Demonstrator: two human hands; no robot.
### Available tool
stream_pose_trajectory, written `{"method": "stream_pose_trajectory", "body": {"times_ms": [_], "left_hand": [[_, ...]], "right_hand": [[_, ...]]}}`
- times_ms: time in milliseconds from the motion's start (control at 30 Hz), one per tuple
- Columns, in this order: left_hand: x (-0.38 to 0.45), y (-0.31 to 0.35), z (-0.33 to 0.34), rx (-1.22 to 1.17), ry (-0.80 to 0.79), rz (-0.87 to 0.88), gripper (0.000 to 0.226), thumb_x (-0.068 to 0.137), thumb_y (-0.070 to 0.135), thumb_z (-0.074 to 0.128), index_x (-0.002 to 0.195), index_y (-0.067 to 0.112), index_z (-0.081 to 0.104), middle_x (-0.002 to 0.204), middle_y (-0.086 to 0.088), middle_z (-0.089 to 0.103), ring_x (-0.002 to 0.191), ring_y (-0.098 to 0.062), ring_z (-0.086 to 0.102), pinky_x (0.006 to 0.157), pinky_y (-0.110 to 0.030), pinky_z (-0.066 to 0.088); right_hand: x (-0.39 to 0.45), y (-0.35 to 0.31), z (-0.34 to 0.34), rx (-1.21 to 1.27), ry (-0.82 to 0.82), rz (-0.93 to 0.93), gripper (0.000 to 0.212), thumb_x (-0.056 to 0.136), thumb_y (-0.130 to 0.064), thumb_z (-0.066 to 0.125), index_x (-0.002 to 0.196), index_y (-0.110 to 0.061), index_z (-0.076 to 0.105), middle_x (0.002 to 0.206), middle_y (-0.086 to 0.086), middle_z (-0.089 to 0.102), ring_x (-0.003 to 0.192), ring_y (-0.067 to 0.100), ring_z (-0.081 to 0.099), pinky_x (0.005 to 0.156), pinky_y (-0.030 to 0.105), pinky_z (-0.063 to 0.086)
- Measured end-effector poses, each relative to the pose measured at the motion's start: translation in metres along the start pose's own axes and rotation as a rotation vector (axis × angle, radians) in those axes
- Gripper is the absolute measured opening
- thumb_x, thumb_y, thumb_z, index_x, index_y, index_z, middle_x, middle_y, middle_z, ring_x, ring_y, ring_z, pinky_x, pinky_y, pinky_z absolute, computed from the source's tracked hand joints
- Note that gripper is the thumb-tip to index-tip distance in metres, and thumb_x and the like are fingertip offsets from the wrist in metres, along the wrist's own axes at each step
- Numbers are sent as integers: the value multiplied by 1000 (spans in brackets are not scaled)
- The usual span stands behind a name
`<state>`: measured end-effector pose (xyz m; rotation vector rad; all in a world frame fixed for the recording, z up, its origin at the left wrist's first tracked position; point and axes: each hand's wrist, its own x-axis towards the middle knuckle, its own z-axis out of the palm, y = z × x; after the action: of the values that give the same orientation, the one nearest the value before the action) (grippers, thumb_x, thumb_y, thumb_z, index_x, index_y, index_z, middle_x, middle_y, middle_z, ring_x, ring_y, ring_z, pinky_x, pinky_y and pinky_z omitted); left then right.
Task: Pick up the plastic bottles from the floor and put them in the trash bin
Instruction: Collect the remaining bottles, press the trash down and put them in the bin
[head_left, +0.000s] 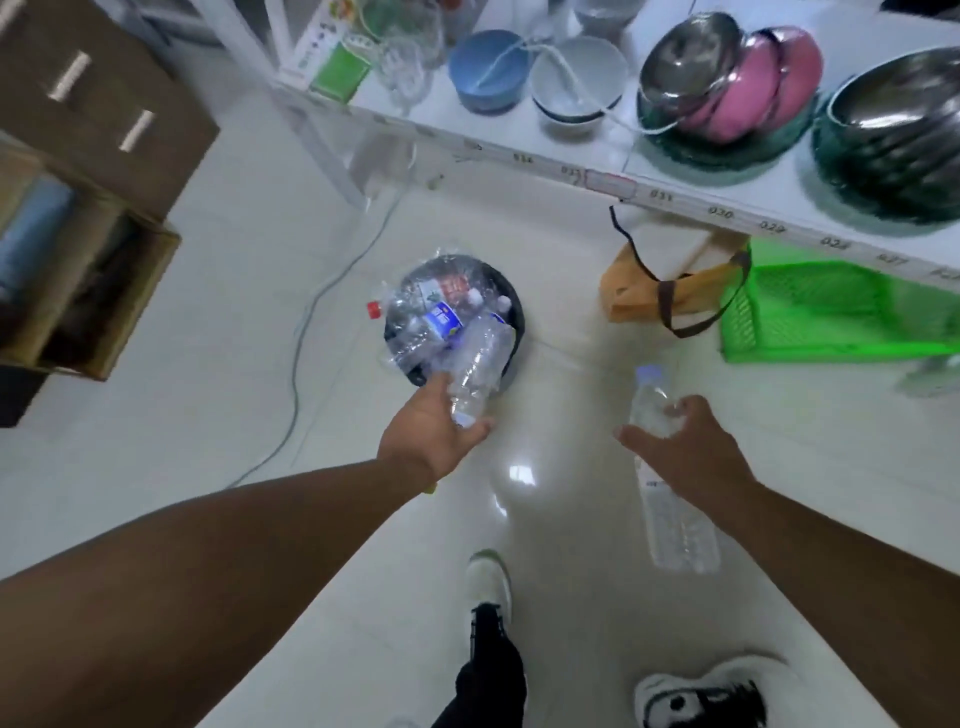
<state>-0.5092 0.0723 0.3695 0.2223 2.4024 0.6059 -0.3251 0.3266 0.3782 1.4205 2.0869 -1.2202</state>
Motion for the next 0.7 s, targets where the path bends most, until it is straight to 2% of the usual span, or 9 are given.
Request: {"method": "stream_pose_trajectory", "body": {"times_ms": [67, 100, 167, 233, 367, 467, 500, 600, 700], "left_hand": [[4, -23, -31, -35, 41, -24, 67, 75, 73, 76, 128, 49, 43, 92, 20, 61, 71, -18, 70, 37, -34, 53], [6, -34, -44, -32, 68, -26, 72, 75, 76, 72, 133, 46, 43, 93, 23, 60, 78, -15, 72, 49, -31, 54], [13, -55, -62, -26, 107, -32, 80, 76, 80, 68, 139, 37, 43, 94, 21, 65, 91, -16, 72, 67, -30, 49], [21, -75, -74, -55, 124, -70, 84, 76, 84, 64, 141, 35, 42, 94, 16, 72, 89, -13, 72, 72, -32, 49], [31, -104, -87, -142, 173, -152, 90, 80, 90, 57, 146, 31, 43, 98, 16, 69, 90, -11, 71, 80, -32, 49], [35, -116, -92, -148, 216, -210, 85, 83, 86, 58, 146, 31, 45, 98, 18, 64, 99, -19, 65, 89, -33, 43], [36, -117, -92, -157, 222, -223, 81, 86, 83, 59, 146, 30, 46, 100, 15, 65, 102, -21, 65, 90, -34, 43], [40, -106, -96, -203, 232, -259, 79, 84, 80, 57, 146, 32, 46, 112, 3, 69, 110, -25, 66, 96, -37, 46], [52, -79, -98, -235, 232, -248, 79, 75, 79, 52, 143, 38, 47, 107, 16, 65, 104, -19, 66, 91, -35, 43]], "right_hand": [[-4, -33, 16, 22, -18, -11, 81, 63, -76, 79, 120, -28, 49, 104, -2, 63, 97, 32, 70, 88, 52, 62], [-6, -49, 24, 21, -16, -23, 83, 62, -78, 77, 121, -27, 48, 103, -3, 62, 96, 31, 69, 87, 52, 61], [-7, -76, 39, -16, 15, -64, 82, 61, -80, 71, 120, -31, 43, 102, -2, 65, 92, 30, 68, 82, 46, 57], [-3, -99, 54, -28, 35, -95, 80, 60, -81, 69, 118, -33, 40, 101, -1, 68, 87, 27, 68, 77, 43, 53], [16, -125, 81, 118, -33, -13, 76, 72, -72, 77, 120, -25, 42, 106, 5, 67, 89, 31, 71, 81, 52, 62], [32, -138, 93, 159, -79, 48, 67, 84, -62, 74, 124, -19, 42, 116, 5, 64, 79, 18, 66, 59, 34, 52], [38, -143, 95, 181, -95, 68, 65, 87, -59, 73, 124, -17, 42, 116, 7, 64, 82, 20, 66, 62, 35, 52], [54, -156, 93, 246, -161, 114, 60, 89, -53, 70, 124, -14, 41, 114, 13, 64, 99, 32, 67, 92, 50, 57], [67, -171, 81, 252, -188, 122, 61, 90, -51, 69, 127, -13, 41, 114, 11, 62, 106, 34, 66, 99, 53, 56]]}}
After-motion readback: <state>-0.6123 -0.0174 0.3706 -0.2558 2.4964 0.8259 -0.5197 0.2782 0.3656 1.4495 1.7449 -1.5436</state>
